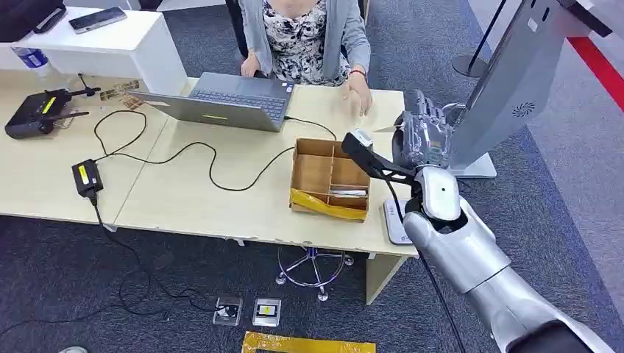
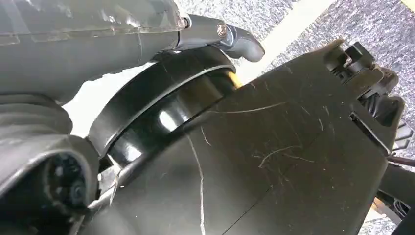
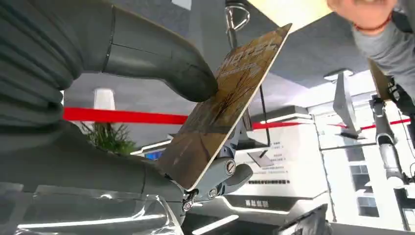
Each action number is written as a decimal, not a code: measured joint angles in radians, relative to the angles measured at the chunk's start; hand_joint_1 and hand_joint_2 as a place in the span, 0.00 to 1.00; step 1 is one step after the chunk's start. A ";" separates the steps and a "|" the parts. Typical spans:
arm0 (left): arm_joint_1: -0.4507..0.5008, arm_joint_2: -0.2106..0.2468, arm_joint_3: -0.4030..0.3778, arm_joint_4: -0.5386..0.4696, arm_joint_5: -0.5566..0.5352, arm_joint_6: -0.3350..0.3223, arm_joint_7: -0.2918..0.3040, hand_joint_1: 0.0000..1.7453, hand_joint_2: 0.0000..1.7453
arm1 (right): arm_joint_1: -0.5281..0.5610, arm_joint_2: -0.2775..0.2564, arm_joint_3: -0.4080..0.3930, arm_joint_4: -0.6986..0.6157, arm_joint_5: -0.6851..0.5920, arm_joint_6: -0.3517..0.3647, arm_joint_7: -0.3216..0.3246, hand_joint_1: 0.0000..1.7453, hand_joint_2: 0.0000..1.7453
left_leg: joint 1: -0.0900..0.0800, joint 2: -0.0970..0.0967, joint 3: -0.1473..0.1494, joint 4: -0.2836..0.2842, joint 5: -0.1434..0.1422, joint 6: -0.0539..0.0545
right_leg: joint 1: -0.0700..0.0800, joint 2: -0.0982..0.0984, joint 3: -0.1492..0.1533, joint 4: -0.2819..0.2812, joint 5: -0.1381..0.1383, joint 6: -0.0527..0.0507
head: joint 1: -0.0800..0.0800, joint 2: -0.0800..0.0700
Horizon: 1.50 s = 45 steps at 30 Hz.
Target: Pass the card to the sensor for recognition and then transmit it.
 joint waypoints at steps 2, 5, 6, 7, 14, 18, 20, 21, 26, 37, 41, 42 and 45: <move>0.000 0.001 0.000 0.000 0.001 0.000 0.000 0.00 0.00 | 0.001 0.006 0.000 0.000 -0.006 0.000 0.000 1.00 1.00 | 0.000 0.000 0.000 0.000 0.000 0.000 | 0.000 0.000 0.000 0.000 0.000 0.000 | 0.001 0.000; 0.000 0.002 0.004 0.000 0.045 0.003 -0.001 0.00 0.00 | 0.003 0.011 0.000 0.000 -0.011 0.002 0.002 1.00 1.00 | 0.000 0.000 0.000 0.000 0.000 0.000 | 0.000 0.000 0.000 0.000 0.000 0.000 | 0.000 0.000; 0.002 0.004 0.009 0.000 0.075 0.005 -0.008 0.00 0.00 | 0.005 0.012 0.000 0.000 -0.015 0.002 0.003 1.00 1.00 | 0.000 0.000 0.000 0.000 0.000 0.000 | 0.000 0.000 0.000 0.000 0.000 0.000 | 0.000 0.000; 0.004 0.005 0.018 0.000 0.115 0.005 -0.021 0.00 0.00 | 0.007 0.012 0.000 -0.001 -0.018 0.003 0.009 1.00 1.00 | 0.000 0.000 0.000 0.000 0.000 0.000 | 0.000 0.000 0.000 0.000 0.000 0.000 | 0.000 0.000; 0.038 0.027 0.167 0.001 0.469 -0.073 -0.274 0.00 0.00 | 0.023 0.013 0.001 -0.009 -0.033 0.006 0.020 1.00 1.00 | 0.000 0.000 0.000 0.000 0.000 0.000 | 0.000 0.000 -0.001 0.000 0.000 0.000 | 0.000 0.000; 0.045 0.034 0.287 0.002 0.580 -0.093 -0.393 0.00 0.00 | 0.025 0.013 0.001 -0.010 -0.043 0.011 0.024 1.00 1.00 | 0.000 0.000 0.000 0.000 0.000 0.000 | 0.000 0.000 -0.001 0.000 0.000 0.000 | 0.000 0.000; 0.045 0.036 0.334 0.002 0.597 -0.068 -0.399 0.00 0.00 | 0.026 0.012 0.001 -0.010 -0.045 0.014 0.027 1.00 1.00 | 0.000 0.000 0.000 0.000 0.000 0.000 | 0.000 0.000 -0.001 0.000 0.000 0.000 | 0.000 0.000; 0.046 0.039 0.353 0.002 0.605 -0.058 -0.399 0.00 0.00 | 0.027 0.011 0.001 -0.010 -0.045 0.016 0.028 1.00 1.00 | 0.000 0.000 0.000 0.000 0.000 0.000 | 0.000 0.000 -0.001 0.000 0.000 0.000 | 0.000 0.000; 0.051 0.050 0.440 0.003 0.617 -0.031 -0.363 0.00 0.00 | 0.030 0.011 0.001 -0.010 -0.046 0.018 0.033 1.00 1.00 | 0.000 0.000 -0.001 0.000 0.000 0.000 | 0.000 0.000 -0.001 0.000 0.000 0.000 | 0.000 0.000; 0.054 0.060 0.504 0.005 0.584 0.017 -0.301 0.00 0.00 | 0.034 0.008 0.001 -0.019 -0.047 0.024 0.044 0.00 0.00 | 0.000 0.000 -0.001 0.000 0.000 0.000 | 0.000 0.000 -0.001 0.000 0.000 0.000 | 0.000 0.000; 0.054 0.060 0.509 0.005 0.576 0.016 -0.292 0.00 0.00 | 0.040 0.006 0.000 -0.026 -0.062 -0.004 0.007 0.00 0.00 | 0.000 0.000 -0.001 0.000 0.000 0.000 | 0.000 0.000 -0.001 0.000 0.000 0.000 | 0.000 0.000; 0.054 0.060 0.509 0.005 0.573 0.016 -0.290 0.00 0.00 | 0.042 0.006 0.000 -0.029 -0.065 -0.025 -0.005 0.00 0.00 | 0.000 0.000 -0.001 0.000 0.000 0.000 | 0.000 0.000 -0.001 0.000 0.000 0.000 | 0.000 0.000; 0.054 0.063 0.509 0.005 0.564 0.017 -0.282 0.00 0.00 | 0.044 0.006 0.000 -0.034 -0.060 -0.047 -0.019 0.00 0.00 | 0.000 0.000 -0.001 0.000 0.000 0.000 | 0.000 0.000 -0.001 0.000 0.000 0.000 | 0.000 0.000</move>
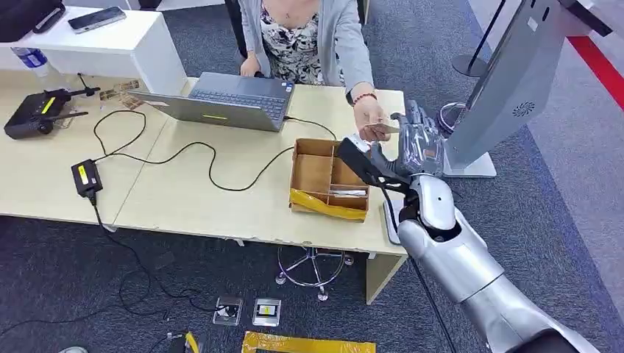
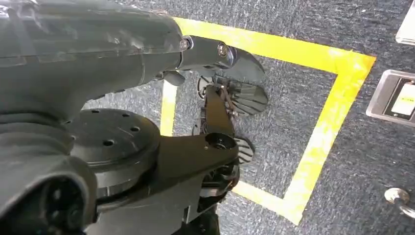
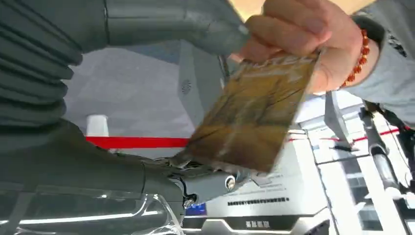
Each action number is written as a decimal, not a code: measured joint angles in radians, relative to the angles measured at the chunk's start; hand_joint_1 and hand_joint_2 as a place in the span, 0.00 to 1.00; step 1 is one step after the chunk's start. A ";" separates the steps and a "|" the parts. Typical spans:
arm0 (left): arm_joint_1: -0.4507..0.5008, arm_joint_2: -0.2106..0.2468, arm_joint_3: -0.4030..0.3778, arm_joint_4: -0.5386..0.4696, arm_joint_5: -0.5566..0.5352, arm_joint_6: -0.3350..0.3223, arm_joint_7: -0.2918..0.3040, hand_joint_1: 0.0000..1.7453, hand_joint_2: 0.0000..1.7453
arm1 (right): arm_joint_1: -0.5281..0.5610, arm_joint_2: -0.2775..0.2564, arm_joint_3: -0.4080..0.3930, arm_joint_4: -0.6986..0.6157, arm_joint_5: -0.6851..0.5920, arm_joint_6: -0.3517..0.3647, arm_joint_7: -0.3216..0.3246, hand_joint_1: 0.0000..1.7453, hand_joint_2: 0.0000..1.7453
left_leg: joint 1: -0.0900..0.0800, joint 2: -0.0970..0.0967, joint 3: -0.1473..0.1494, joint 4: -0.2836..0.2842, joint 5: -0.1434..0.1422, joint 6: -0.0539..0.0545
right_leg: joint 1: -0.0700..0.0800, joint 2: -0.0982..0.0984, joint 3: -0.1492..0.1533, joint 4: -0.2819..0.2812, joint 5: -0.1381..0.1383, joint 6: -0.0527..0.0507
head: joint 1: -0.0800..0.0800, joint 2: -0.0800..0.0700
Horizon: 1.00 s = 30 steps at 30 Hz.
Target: Pass the card to the sensor for recognition and then transmit it.
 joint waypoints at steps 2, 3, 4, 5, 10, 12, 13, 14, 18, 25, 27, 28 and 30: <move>0.000 0.000 0.000 0.000 -0.004 0.003 0.003 0.00 0.00 | 0.001 0.000 0.000 -0.003 0.004 -0.005 -0.001 0.00 0.00 | 0.000 0.000 0.000 0.000 0.000 0.000 | 0.000 0.000 0.000 0.000 0.000 0.000 | 0.000 0.000; 0.000 0.000 0.000 0.000 -0.008 0.003 0.003 0.00 0.00 | 0.001 0.000 0.000 -0.006 0.007 -0.009 0.000 0.00 0.00 | 0.000 0.000 0.000 0.000 0.000 0.000 | 0.000 0.000 0.000 0.000 0.000 0.000 | 0.000 0.000; 0.000 0.001 0.000 0.000 -0.008 0.003 0.005 0.00 0.00 | 0.001 0.000 0.000 -0.011 0.010 -0.016 0.001 0.00 0.00 | 0.000 0.000 0.000 0.000 0.000 0.000 | 0.000 0.000 0.000 0.000 0.000 0.000 | 0.000 0.000; 0.000 0.002 0.000 0.000 -0.009 0.004 0.008 0.00 0.00 | 0.001 0.000 0.000 -0.016 0.012 -0.022 0.003 0.00 0.00 | 0.000 0.000 0.000 0.000 0.000 0.000 | 0.000 0.000 0.000 0.000 0.000 0.000 | 0.000 0.000; 0.001 0.003 0.000 0.000 -0.008 0.001 0.010 0.00 0.00 | 0.021 -0.013 -0.005 -0.062 -0.022 -0.072 -0.026 0.00 0.00 | 0.000 0.000 0.000 0.000 0.000 0.000 | 0.000 0.000 0.000 0.000 0.000 0.000 | 0.001 0.000; 0.003 0.003 0.000 0.000 -0.007 -0.001 0.010 0.00 0.00 | 0.052 -0.027 -0.018 -0.110 -0.049 -0.084 -0.036 0.00 0.00 | 0.000 0.000 0.000 0.000 0.000 0.000 | 0.000 0.000 0.000 0.000 0.000 0.000 | 0.000 0.000; 0.004 0.003 0.000 0.000 -0.005 0.001 0.011 0.00 0.00 | 0.073 -0.036 -0.024 -0.136 -0.056 -0.082 -0.036 0.00 0.00 | 0.000 0.000 0.000 0.000 0.000 0.000 | 0.000 0.000 0.000 0.000 0.000 0.000 | 0.000 0.000; 0.005 0.003 0.000 0.000 -0.001 0.005 0.016 0.00 0.00 | 0.094 -0.048 -0.029 -0.168 -0.059 -0.078 -0.035 0.00 0.00 | 0.000 0.000 0.000 0.000 0.000 0.000 | 0.000 0.000 0.000 0.000 0.000 0.000 | 0.000 0.000; 0.008 0.005 0.000 0.000 0.014 0.030 0.036 0.00 0.00 | 0.178 -0.103 -0.031 -0.328 -0.054 -0.051 0.013 0.00 0.00 | 0.000 0.000 0.000 0.000 -0.001 0.000 | 0.000 0.000 0.000 -0.001 0.000 0.000 | 0.000 0.000; 0.009 0.005 0.002 0.001 0.057 0.022 0.037 0.00 0.00 | 0.265 -0.150 -0.021 -0.542 0.006 -0.021 0.083 0.00 1.00 | 0.000 0.001 0.000 0.000 -0.001 0.000 | 0.000 0.000 0.000 0.000 0.000 0.000 | 0.000 0.000; 0.010 0.005 0.012 0.001 0.072 0.010 0.021 0.00 0.00 | 0.277 -0.150 -0.012 -0.578 0.027 -0.022 0.082 0.00 1.00 | 0.000 0.001 0.000 0.000 -0.001 0.000 | 0.000 0.000 0.000 0.000 0.000 0.000 | 0.000 0.000; 0.010 0.005 0.017 0.001 0.076 0.002 0.011 0.00 0.00 | 0.278 -0.147 -0.003 -0.591 0.037 -0.024 0.081 0.00 1.00 | 0.000 0.001 0.000 0.000 -0.001 0.000 | 0.000 0.000 0.000 0.000 0.000 0.000 | 0.000 0.000; 0.009 0.005 0.018 0.001 0.080 -0.009 -0.005 0.00 0.00 | 0.278 -0.133 0.011 -0.592 0.046 -0.026 0.068 0.00 1.00 | 0.000 0.001 0.000 0.000 0.000 0.000 | 0.000 0.000 0.000 0.000 0.000 0.000 | 0.001 0.000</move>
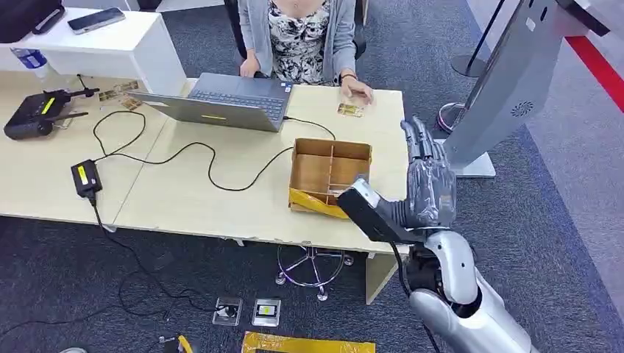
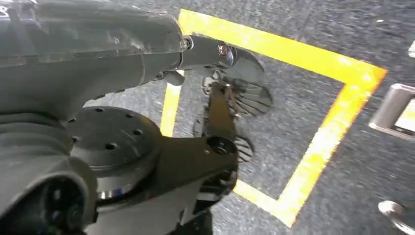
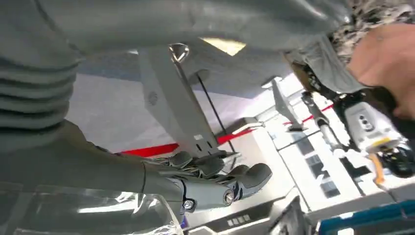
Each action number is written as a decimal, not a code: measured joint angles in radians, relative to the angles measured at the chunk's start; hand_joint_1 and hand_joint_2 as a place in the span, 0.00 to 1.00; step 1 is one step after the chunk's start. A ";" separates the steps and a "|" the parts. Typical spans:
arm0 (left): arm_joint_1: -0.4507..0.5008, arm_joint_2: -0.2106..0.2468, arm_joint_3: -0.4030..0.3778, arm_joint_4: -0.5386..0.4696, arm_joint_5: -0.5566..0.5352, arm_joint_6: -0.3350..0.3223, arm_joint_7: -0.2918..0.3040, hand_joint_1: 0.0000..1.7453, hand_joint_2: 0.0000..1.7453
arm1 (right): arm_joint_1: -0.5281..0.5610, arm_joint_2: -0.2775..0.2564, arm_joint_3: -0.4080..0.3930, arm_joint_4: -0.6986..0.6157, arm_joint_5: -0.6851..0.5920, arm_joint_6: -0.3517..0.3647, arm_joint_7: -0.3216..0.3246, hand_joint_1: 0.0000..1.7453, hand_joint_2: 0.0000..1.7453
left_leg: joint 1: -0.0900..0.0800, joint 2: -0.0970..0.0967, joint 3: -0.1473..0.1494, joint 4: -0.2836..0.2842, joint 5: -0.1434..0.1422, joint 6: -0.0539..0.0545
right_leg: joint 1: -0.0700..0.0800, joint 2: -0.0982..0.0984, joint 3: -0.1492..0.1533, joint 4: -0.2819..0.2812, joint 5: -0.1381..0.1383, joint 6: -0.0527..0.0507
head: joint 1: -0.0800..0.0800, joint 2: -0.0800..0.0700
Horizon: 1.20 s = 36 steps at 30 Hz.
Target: Pass the card to the sensor for recognition and then transmit it.
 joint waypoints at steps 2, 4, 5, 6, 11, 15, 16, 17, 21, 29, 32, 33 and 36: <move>0.000 0.000 0.002 0.000 0.003 -0.007 -0.012 0.00 0.00 | -0.001 0.019 0.018 0.008 0.005 -0.006 -0.019 0.00 1.00 | 0.000 0.000 0.000 0.000 0.000 0.000 | 0.000 0.000 0.000 0.000 0.000 0.000 | 0.000 0.000; 0.000 -0.001 0.004 0.000 0.003 -0.010 -0.015 0.00 0.00 | -0.008 0.040 0.035 0.036 0.007 -0.016 -0.034 0.00 1.00 | 0.000 0.000 0.000 0.000 0.000 0.000 | 0.000 0.000 0.000 0.000 0.000 0.000 | -0.001 0.000; -0.001 -0.003 0.005 0.000 0.003 -0.009 -0.015 0.00 0.00 | -0.013 0.050 0.043 0.056 0.006 -0.020 -0.041 0.00 1.00 | 0.000 0.000 -0.001 0.000 0.000 0.000 | 0.000 0.000 0.000 0.000 0.000 0.000 | 0.000 0.000; -0.001 -0.003 0.006 0.000 0.003 -0.008 -0.015 0.00 0.00 | -0.019 0.060 0.050 0.078 0.005 -0.026 -0.048 0.00 1.00 | 0.000 0.000 -0.001 0.000 0.000 0.000 | 0.000 0.000 0.000 0.000 0.000 0.000 | 0.000 0.000; -0.001 -0.004 0.006 0.000 -0.006 0.015 0.010 0.00 0.00 | -0.046 0.117 0.083 0.207 -0.005 -0.055 -0.081 0.00 1.00 | 0.000 0.000 -0.001 0.000 0.000 0.000 | 0.000 0.000 0.000 0.000 0.000 0.000 | 0.000 0.000; -0.001 -0.004 0.006 0.000 -0.009 0.037 0.041 0.00 0.00 | -0.063 0.157 0.097 0.320 -0.024 -0.071 -0.104 0.00 1.00 | 0.000 -0.001 -0.001 0.000 0.000 0.000 | 0.000 0.000 0.000 0.000 0.000 0.000 | 0.000 0.000; -0.001 -0.004 0.006 0.000 -0.009 0.043 0.048 0.00 0.00 | -0.068 0.164 0.102 0.340 -0.028 -0.073 -0.106 0.00 1.00 | 0.000 -0.001 -0.001 0.000 0.000 0.000 | 0.000 0.000 0.000 0.000 0.000 0.000 | 0.000 0.000; -0.001 -0.004 0.006 0.000 -0.010 0.045 0.051 0.00 0.00 | -0.073 0.171 0.105 0.355 -0.032 -0.075 -0.107 0.00 1.00 | 0.000 -0.001 -0.001 0.000 0.000 0.000 | 0.000 0.000 0.000 0.000 0.000 0.000 | 0.000 0.000; -0.001 -0.004 0.006 0.000 -0.018 0.044 0.057 0.00 0.00 | -0.089 0.197 0.112 0.438 -0.040 -0.081 -0.109 0.00 1.00 | 0.000 -0.001 -0.001 0.000 0.000 0.000 | 0.000 0.000 0.000 0.000 0.000 0.000 | 0.000 0.000; -0.002 -0.005 0.003 0.001 -0.059 0.019 0.053 0.00 0.00 | -0.115 0.227 0.135 0.558 0.016 -0.087 -0.046 0.00 1.00 | 0.000 -0.001 -0.001 0.000 0.000 0.000 | 0.000 0.000 0.000 0.000 0.000 0.000 | 0.000 0.000; -0.002 -0.006 -0.004 0.001 -0.079 0.007 0.048 0.00 0.00 | -0.116 0.226 0.139 0.588 0.017 -0.079 -0.029 0.00 1.00 | 0.000 -0.001 -0.001 0.000 0.000 0.000 | 0.000 0.000 -0.001 0.000 0.000 0.000 | 0.000 0.000; -0.002 -0.006 -0.004 0.001 -0.081 0.005 0.048 0.00 0.00 | -0.117 0.226 0.140 0.599 0.015 -0.077 -0.026 0.00 1.00 | 0.000 -0.001 -0.001 0.000 0.000 0.000 | 0.000 0.000 -0.001 0.000 0.000 0.000 | 0.000 0.000; -0.002 -0.011 -0.006 0.001 -0.082 0.003 0.048 0.00 0.00 | -0.119 0.226 0.146 0.631 0.014 -0.069 -0.015 0.00 1.00 | 0.000 -0.001 -0.001 0.000 0.000 0.000 | 0.000 0.000 -0.001 0.000 0.000 0.000 | 0.000 0.000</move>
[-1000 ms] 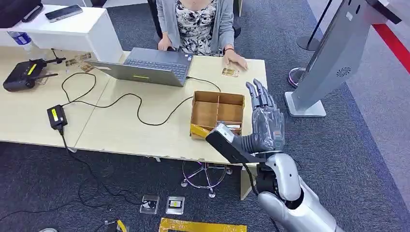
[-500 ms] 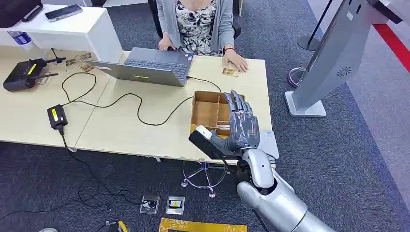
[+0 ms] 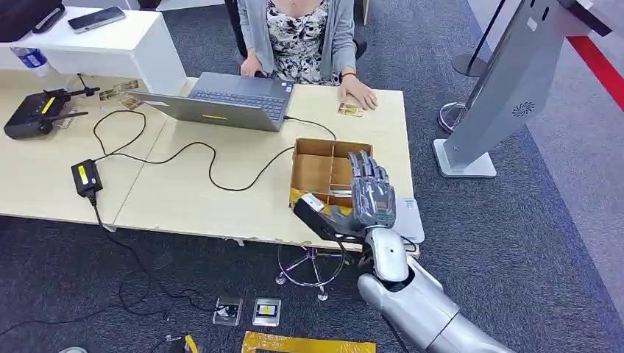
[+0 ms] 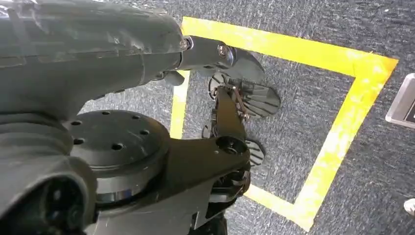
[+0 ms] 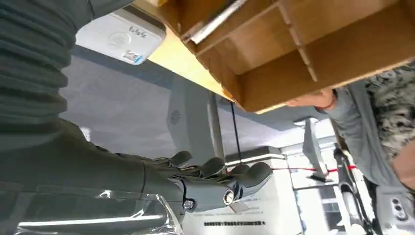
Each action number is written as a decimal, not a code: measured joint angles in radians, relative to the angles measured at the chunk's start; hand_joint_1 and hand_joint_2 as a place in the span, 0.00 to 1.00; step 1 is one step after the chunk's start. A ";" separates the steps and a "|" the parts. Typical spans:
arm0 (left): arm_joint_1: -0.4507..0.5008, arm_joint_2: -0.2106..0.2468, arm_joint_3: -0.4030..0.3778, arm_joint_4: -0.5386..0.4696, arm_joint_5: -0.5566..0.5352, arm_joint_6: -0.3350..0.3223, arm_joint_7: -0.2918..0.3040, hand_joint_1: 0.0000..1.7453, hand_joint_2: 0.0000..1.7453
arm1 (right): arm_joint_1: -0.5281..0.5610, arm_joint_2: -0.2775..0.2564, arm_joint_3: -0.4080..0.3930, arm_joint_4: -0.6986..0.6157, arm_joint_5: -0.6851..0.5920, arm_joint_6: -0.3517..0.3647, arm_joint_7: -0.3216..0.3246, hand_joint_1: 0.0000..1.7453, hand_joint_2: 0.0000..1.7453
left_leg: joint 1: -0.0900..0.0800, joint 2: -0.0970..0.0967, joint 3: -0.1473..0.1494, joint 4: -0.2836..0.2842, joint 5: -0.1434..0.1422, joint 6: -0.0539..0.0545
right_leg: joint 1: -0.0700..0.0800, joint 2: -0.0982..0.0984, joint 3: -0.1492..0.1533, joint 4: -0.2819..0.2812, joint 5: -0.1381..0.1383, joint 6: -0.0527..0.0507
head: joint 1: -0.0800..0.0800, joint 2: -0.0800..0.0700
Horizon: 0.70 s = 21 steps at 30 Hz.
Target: Pass the card to the sensor for recognition and then transmit it.
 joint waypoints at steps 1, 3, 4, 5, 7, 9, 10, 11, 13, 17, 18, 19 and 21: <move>0.000 -0.001 -0.002 0.000 0.000 0.000 0.000 0.00 0.00 | -0.003 0.000 0.003 0.010 0.003 0.000 0.002 0.00 1.00 | 0.000 0.000 0.000 0.000 0.000 0.000 | 0.000 0.000 0.000 0.000 0.000 0.000 | 0.000 0.000; 0.000 -0.001 -0.006 0.001 -0.001 0.000 0.000 0.00 0.00 | -0.009 0.000 0.006 0.031 0.006 0.004 0.006 0.00 1.00 | 0.000 0.000 0.000 0.000 0.000 0.000 | 0.000 0.000 0.000 0.000 0.000 0.000 | 0.000 0.000; 0.000 -0.002 -0.008 0.001 -0.003 0.000 0.000 0.00 0.00 | -0.013 0.000 0.007 0.039 0.007 0.009 0.009 0.00 1.00 | 0.000 0.000 0.000 0.000 0.000 0.000 | 0.000 0.000 0.000 0.000 0.000 0.000 | 0.000 0.000; 0.000 -0.003 -0.011 0.001 -0.005 0.001 0.000 0.00 0.00 | -0.016 0.000 0.008 0.047 0.007 0.010 0.010 0.00 1.00 | 0.000 0.000 0.000 0.000 0.000 0.000 | 0.000 0.000 0.000 0.000 0.000 0.000 | 0.000 0.000; -0.001 -0.003 -0.019 0.001 -0.006 0.002 0.002 0.00 0.00 | -0.021 0.004 0.011 0.061 0.011 0.012 0.012 0.00 1.00 | 0.000 0.000 0.000 0.000 0.000 0.000 | 0.000 0.000 0.000 0.000 0.000 0.000 | 0.000 0.000; -0.001 -0.003 -0.023 0.002 -0.007 0.003 0.002 0.00 0.00 | -0.025 0.008 0.015 0.068 0.015 0.021 0.016 0.00 1.00 | 0.000 0.000 0.000 0.000 0.000 0.000 | 0.000 0.000 0.000 0.000 0.000 0.000 | 0.000 0.000; -0.001 -0.004 -0.023 0.002 -0.007 0.003 0.003 0.00 0.00 | -0.027 0.010 0.017 0.072 0.018 0.024 0.017 0.00 1.00 | 0.000 0.000 0.000 0.000 0.000 0.000 | 0.000 0.000 0.000 0.000 0.000 0.000 | 0.000 0.000; -0.001 -0.004 -0.024 0.002 -0.008 0.003 0.005 0.00 0.00 | -0.029 0.011 0.018 0.074 0.022 0.025 0.018 0.00 1.00 | 0.000 0.000 0.000 0.000 0.000 0.000 | 0.000 0.000 0.000 0.000 0.000 0.000 | 0.000 0.000; -0.001 -0.004 -0.026 0.003 -0.011 0.002 0.009 0.00 0.00 | -0.034 0.018 0.018 0.081 0.030 0.035 0.020 0.00 1.00 | 0.000 0.000 0.000 0.000 0.000 0.000 | 0.000 0.000 0.000 0.000 0.000 0.000 | 0.000 0.000; -0.001 -0.006 -0.032 0.003 -0.016 -0.001 0.010 0.00 0.00 | -0.044 0.030 0.019 0.092 0.033 0.062 0.027 0.00 1.00 | 0.000 0.000 0.000 0.000 0.000 0.000 | 0.000 0.000 0.000 0.000 0.000 0.000 | 0.000 0.000; -0.001 -0.007 -0.033 0.003 -0.017 -0.001 0.010 0.00 0.00 | -0.047 0.035 0.019 0.097 0.033 0.068 0.030 0.00 1.00 | 0.000 0.000 0.000 0.000 0.000 0.000 | 0.000 0.000 0.000 0.000 0.000 0.000 | 0.000 0.000; -0.002 -0.008 -0.039 0.003 -0.019 -0.001 0.011 0.00 0.00 | -0.051 0.040 0.019 0.102 0.032 0.076 0.032 0.00 1.00 | 0.000 0.000 0.000 0.000 0.000 0.000 | 0.000 0.000 0.000 0.000 0.000 0.000 | 0.000 0.000; -0.004 -0.010 -0.047 0.003 -0.024 -0.002 0.012 0.00 0.00 | -0.058 0.047 0.019 0.111 0.029 0.087 0.037 0.00 1.00 | 0.000 0.000 0.000 0.000 0.000 0.000 | 0.000 0.000 0.000 0.000 0.000 0.000 | 0.000 0.000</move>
